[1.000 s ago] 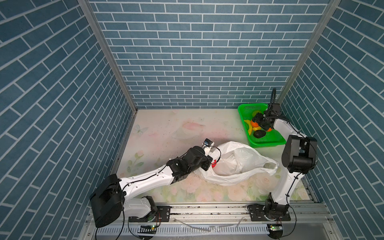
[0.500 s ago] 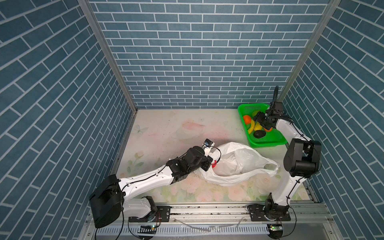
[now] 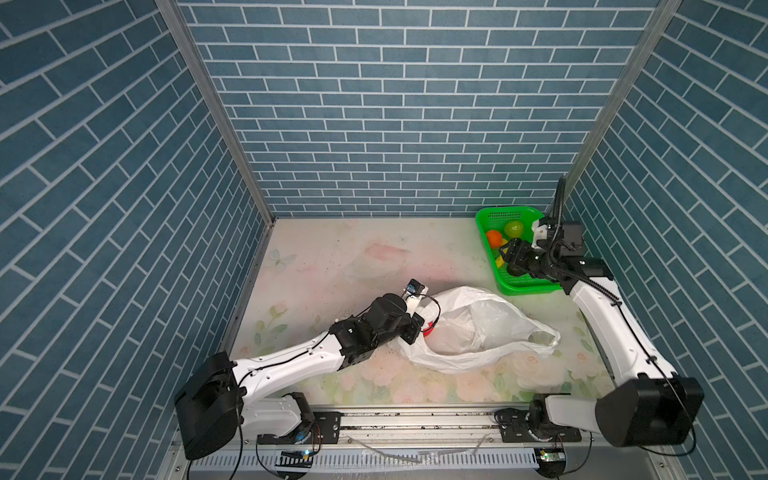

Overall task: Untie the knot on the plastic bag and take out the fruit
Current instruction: 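Move the open right gripper back into the bag above the red apple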

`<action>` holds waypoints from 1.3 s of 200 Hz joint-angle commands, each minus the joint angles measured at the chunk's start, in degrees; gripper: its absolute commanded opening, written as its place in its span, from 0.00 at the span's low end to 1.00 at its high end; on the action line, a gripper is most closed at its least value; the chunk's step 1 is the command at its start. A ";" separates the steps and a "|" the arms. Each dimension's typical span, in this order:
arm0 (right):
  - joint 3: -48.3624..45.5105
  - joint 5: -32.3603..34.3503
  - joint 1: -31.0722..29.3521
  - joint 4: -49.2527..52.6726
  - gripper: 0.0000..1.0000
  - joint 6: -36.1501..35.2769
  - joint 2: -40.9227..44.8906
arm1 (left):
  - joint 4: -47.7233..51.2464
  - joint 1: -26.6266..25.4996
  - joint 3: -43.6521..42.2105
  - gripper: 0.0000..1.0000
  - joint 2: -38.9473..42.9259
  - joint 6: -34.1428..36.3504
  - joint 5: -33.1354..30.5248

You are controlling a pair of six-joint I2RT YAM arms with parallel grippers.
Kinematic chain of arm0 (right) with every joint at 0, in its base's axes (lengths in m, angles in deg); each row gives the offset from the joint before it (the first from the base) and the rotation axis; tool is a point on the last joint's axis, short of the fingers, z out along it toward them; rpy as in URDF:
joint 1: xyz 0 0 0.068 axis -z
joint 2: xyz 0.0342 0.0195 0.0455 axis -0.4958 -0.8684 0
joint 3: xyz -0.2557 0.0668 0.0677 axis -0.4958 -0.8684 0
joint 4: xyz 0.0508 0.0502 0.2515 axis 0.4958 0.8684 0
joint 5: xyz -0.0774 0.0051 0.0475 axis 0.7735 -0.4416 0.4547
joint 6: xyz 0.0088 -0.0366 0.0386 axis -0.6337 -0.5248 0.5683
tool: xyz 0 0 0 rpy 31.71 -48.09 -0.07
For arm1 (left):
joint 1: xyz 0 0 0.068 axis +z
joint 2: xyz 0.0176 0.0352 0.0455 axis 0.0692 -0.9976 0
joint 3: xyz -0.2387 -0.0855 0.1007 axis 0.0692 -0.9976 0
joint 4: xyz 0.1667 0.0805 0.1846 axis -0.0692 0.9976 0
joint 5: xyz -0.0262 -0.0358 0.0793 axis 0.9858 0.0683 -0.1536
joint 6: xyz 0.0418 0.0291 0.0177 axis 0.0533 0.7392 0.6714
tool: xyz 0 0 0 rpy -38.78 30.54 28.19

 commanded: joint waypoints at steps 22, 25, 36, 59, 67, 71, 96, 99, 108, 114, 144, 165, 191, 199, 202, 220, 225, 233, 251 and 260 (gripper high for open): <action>-3.63 2.37 -9.28 9.63 0.78 1.53 10.34 | -0.43 0.55 0.89 0.00 -0.38 0.60 1.69; -3.73 2.57 -9.88 9.83 0.78 1.77 10.96 | -0.41 0.52 0.94 0.00 -0.41 0.58 1.77; -4.09 3.53 -12.26 10.63 0.78 2.82 12.86 | -0.32 0.68 1.07 0.00 -0.45 0.62 1.92; -5.06 4.69 -17.22 10.76 0.78 4.79 16.41 | -0.14 0.73 1.45 0.00 -0.51 0.54 2.12; -5.24 5.20 -19.34 10.70 0.78 5.20 17.13 | -0.07 0.73 1.51 0.00 -0.53 0.54 2.22; -5.25 5.70 -20.49 10.90 0.78 5.42 17.39 | -0.06 0.69 1.59 0.00 -0.53 0.54 2.28; -5.24 8.27 -28.43 11.64 0.78 6.23 17.66 | 0.25 0.69 1.82 0.00 -0.54 0.52 2.49; -5.25 9.16 -29.45 11.64 0.78 6.32 17.58 | 0.29 0.75 1.86 0.00 -0.59 0.54 2.48; -5.33 11.01 -32.38 11.67 0.78 6.72 17.41 | 0.37 0.74 1.88 0.00 -0.54 0.62 2.48; -5.42 12.29 -34.36 11.60 0.78 6.84 17.22 | 0.38 0.76 1.90 0.00 -0.61 0.58 2.48; -6.77 18.13 -43.50 10.29 0.78 7.13 15.36 | 0.41 0.80 1.78 0.00 -0.57 0.36 2.66; -8.90 19.78 -47.54 8.34 0.78 7.87 13.89 | 0.54 0.85 1.73 0.00 -0.29 0.36 2.55; -12.80 22.15 -50.77 4.86 0.77 8.95 13.43 | 0.87 0.81 1.86 0.00 0.20 0.36 2.40; -14.06 22.95 -51.47 3.62 0.77 8.98 13.43 | 0.91 0.84 1.91 0.00 0.25 0.32 2.48; -14.47 23.28 -51.67 3.17 0.77 8.98 13.37 | 0.91 0.79 1.89 0.00 0.32 0.28 2.50; -16.82 24.22 -52.07 0.23 0.75 8.23 12.66 | 1.00 0.85 1.87 0.00 0.54 0.21 2.59; -17.35 24.33 -52.02 -0.31 0.75 7.83 12.28 | 1.00 0.84 1.79 0.00 0.63 0.15 2.66; -18.08 24.72 -52.14 -1.26 0.75 7.22 11.68 | 1.08 0.80 1.78 0.00 0.70 0.01 2.64; -20.31 25.52 -52.26 -3.77 0.74 6.87 11.27 | 1.15 0.95 1.62 0.00 1.38 -0.30 2.36; -21.90 26.05 -52.35 -5.12 0.73 7.08 11.56 | 1.09 1.02 1.55 0.00 1.77 -0.51 2.22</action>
